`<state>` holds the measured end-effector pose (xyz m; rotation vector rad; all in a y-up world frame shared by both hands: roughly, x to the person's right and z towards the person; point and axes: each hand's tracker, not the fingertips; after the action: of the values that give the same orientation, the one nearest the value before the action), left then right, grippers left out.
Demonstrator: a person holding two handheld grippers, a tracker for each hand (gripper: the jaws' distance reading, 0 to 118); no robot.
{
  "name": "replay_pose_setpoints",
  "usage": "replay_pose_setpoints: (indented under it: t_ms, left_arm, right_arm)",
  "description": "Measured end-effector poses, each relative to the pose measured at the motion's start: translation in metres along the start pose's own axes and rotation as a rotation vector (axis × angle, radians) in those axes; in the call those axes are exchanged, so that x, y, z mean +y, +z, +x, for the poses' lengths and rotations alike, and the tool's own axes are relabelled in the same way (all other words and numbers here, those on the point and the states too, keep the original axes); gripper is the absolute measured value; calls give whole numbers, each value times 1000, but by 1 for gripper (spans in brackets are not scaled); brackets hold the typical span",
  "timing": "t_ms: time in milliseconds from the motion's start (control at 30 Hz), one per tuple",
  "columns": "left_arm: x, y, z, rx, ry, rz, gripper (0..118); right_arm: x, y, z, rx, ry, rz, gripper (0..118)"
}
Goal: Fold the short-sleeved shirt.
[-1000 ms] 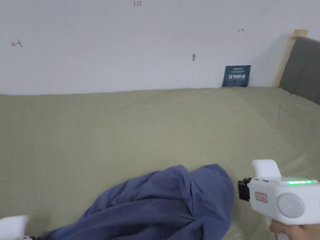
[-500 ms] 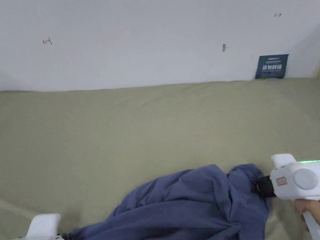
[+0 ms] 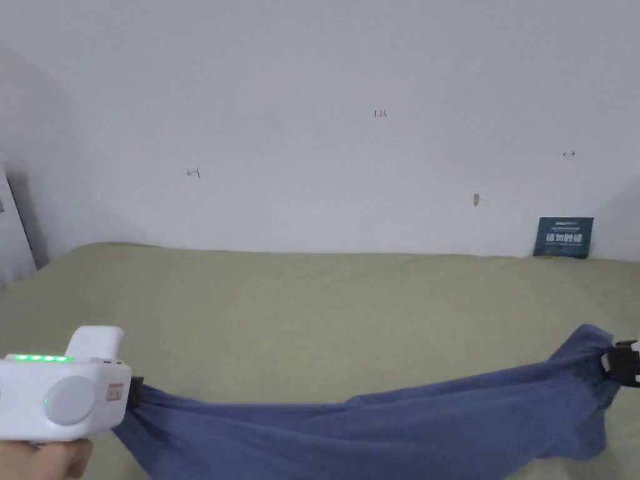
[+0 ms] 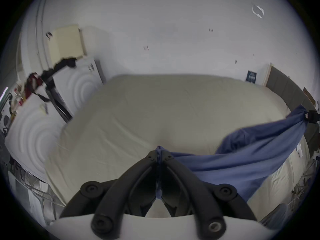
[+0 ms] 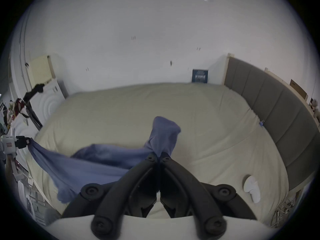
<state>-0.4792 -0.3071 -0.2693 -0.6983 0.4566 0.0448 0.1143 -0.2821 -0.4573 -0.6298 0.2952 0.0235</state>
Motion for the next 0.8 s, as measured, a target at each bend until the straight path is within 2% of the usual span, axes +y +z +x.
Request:
replay_pose_setpoints:
  t_ms: [200, 367, 633, 800]
  left_arm:
    - [52, 83, -19, 6, 24, 96, 2]
    - [85, 120, -16, -25, 84, 167, 2]
    - [130, 118, 2, 1, 94, 195, 2]
    - [164, 97, 19, 48, 27, 204, 2]
  right_arm:
    - [34, 78, 10, 4, -30, 115, 2]
    - [57, 109, 13, -9, -49, 185, 2]
    - [102, 106, 14, -46, -41, 224, 2]
    - [143, 82, 12, -74, -24, 238, 2]
